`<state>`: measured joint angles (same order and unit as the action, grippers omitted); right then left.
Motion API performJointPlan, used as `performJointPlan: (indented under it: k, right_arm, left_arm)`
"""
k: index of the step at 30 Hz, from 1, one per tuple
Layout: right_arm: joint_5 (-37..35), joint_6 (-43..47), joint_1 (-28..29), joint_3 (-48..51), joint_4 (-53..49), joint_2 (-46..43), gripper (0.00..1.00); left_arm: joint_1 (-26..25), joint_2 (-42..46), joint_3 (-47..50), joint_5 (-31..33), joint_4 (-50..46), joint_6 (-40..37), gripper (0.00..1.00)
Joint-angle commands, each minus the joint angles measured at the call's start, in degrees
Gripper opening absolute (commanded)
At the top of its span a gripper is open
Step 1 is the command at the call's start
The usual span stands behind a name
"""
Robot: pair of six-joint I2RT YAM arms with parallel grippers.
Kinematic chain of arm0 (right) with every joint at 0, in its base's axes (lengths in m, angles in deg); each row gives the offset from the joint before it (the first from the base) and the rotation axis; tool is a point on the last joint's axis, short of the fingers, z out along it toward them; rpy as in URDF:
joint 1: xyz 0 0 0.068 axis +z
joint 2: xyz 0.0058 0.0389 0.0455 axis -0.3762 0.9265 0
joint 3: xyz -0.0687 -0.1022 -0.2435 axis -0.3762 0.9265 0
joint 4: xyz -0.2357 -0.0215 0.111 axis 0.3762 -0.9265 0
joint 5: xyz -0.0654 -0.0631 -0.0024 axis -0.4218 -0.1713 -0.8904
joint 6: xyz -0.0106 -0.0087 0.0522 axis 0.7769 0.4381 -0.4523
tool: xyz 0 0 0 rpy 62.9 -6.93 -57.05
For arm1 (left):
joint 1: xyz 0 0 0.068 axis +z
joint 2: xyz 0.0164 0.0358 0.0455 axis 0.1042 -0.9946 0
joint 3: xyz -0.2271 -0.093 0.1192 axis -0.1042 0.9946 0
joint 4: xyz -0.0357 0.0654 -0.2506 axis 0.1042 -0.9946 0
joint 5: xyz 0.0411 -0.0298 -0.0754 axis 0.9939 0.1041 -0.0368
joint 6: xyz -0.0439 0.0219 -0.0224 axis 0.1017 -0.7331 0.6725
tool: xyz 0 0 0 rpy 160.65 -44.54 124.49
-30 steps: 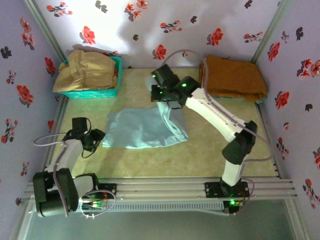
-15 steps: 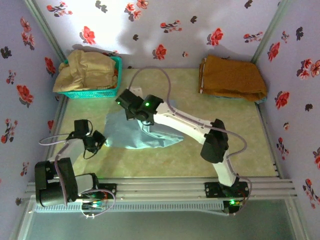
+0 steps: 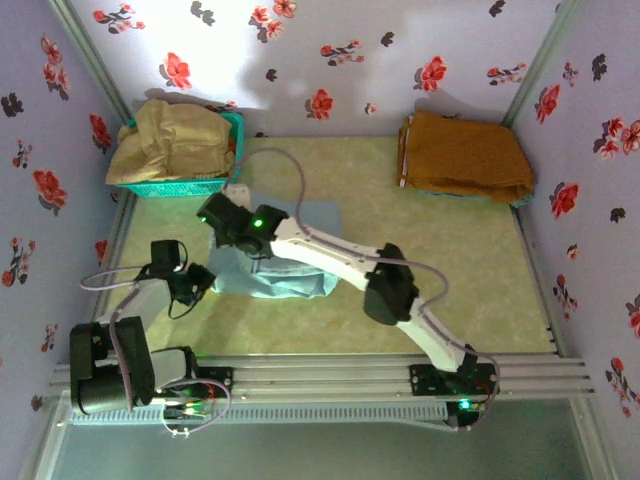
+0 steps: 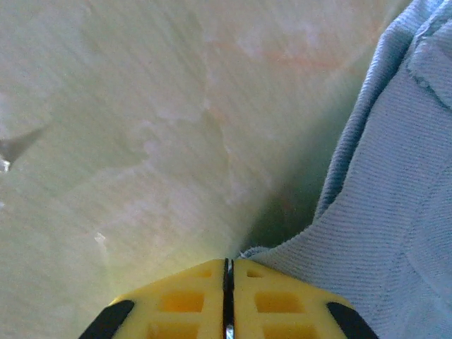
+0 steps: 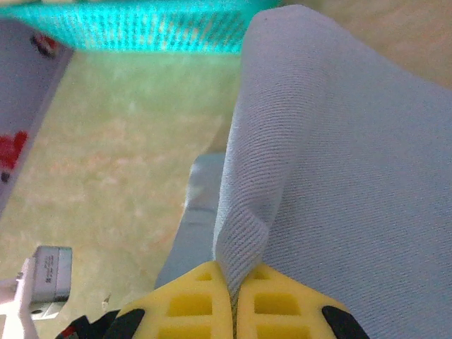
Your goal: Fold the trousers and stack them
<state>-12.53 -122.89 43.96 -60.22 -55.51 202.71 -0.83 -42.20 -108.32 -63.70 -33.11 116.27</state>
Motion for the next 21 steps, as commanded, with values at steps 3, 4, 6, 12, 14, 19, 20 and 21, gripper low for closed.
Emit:
performJointPlan:
  k: [3,4,6,12,14,19,20,21]
  right_arm:
    - [11.75,-4.52,2.43,-2.63,-0.28,4.79,0.54]
    - [11.84,-4.32,2.4,-1.86,-0.33,3.04,0.57]
    - [10.06,-3.47,2.19,1.75,0.72,-2.59,0.63]
    - [7.64,-4.12,-1.34,19.02,8.53,-22.89,0.7]
    - [6.57,-4.05,-3.62,24.75,9.2,-28.56,0.67]
    - [8.49,-5.66,-11.47,42.79,13.17,-41.19,0.13]
    - [9.18,-6.26,-12.69,46.15,14.33,-42.86,0.02]
    - [10.18,-7.14,-14.01,50.02,15.77,-44.81,0.0]
  left_arm:
    - [1.36,4.58,2.16,1.01,-6.65,0.86,0.56]
    - [2.54,6.81,2.29,1.45,-8.73,1.25,0.63]
    - [4.97,11.8,1.83,2.97,-13.32,1.67,0.65]
    - [12.36,24.86,-2.4,2.9,-26.39,2.71,0.65]
    - [12.42,26.52,-4.53,2.36,-27.91,2.91,0.64]
    - [8.12,22.54,-16.08,2.48,-28.4,-0.57,0.59]
    - [5.89,20.99,-18.14,2.64,-27.49,-1.09,0.59]
    - [2.67,18.71,-20.38,3.3,-26.46,-1.47,0.58]
